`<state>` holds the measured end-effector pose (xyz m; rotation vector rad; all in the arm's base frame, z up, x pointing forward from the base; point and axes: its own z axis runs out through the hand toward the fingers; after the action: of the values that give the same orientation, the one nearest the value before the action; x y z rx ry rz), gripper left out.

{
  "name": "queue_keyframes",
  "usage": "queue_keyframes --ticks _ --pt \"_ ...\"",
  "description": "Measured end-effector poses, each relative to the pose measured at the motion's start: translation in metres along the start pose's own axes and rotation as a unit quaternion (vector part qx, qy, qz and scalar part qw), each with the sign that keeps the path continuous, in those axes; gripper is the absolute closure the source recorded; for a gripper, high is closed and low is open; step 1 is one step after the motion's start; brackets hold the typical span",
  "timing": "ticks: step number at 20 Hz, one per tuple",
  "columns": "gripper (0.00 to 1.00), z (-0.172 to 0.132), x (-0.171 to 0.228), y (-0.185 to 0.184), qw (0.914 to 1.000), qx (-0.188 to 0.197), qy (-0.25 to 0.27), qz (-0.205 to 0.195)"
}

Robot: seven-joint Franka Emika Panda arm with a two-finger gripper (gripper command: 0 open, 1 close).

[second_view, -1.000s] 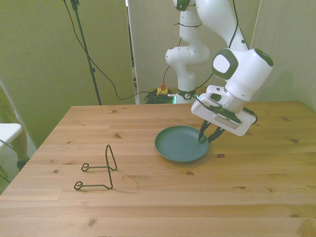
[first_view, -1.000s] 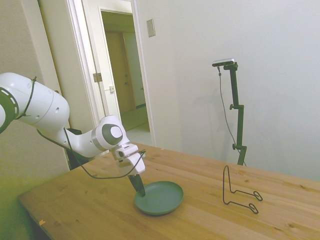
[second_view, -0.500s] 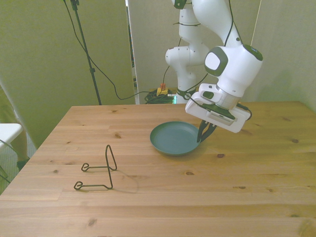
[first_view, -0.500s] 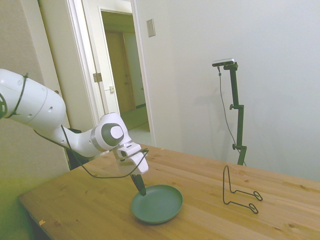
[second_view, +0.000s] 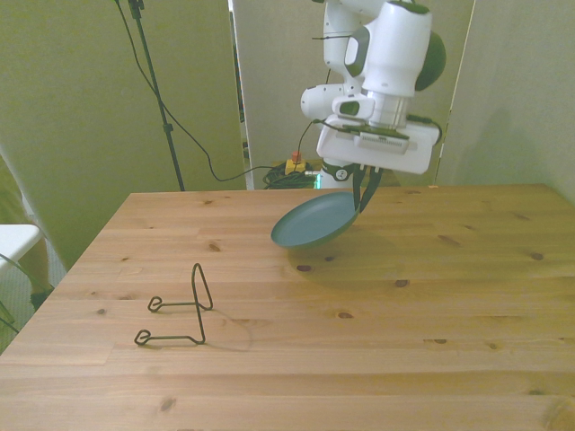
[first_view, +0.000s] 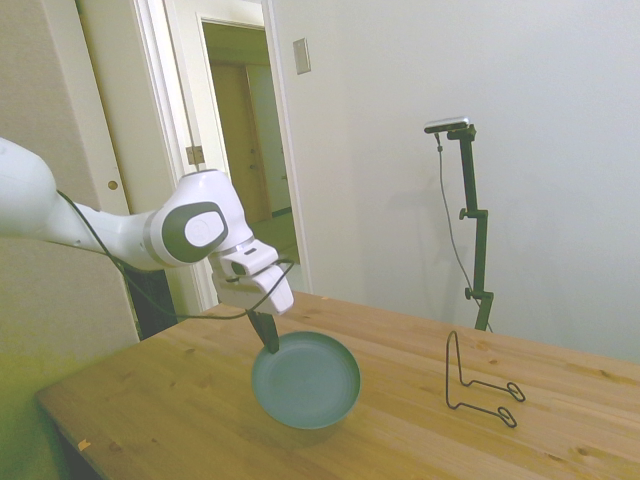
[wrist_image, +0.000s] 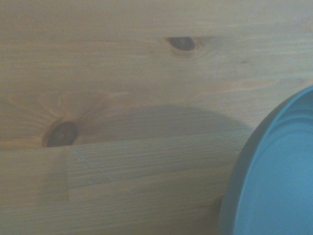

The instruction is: Load the plate

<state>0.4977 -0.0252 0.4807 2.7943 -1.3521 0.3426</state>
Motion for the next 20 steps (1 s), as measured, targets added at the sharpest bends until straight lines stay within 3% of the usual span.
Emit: queue_keyframes --ticks 4,8,13,20 --pt "1.00 -0.026 0.023 0.033 0.9949 0.074 -0.056 -0.039" --pt "1.00 -0.031 0.057 0.069 0.9818 0.109 -0.130 -0.086" --pt "1.00 -0.044 0.103 0.102 0.9723 0.118 -0.162 -0.121" --pt "1.00 -0.052 0.135 0.110 0.9761 0.120 -0.138 -0.117"
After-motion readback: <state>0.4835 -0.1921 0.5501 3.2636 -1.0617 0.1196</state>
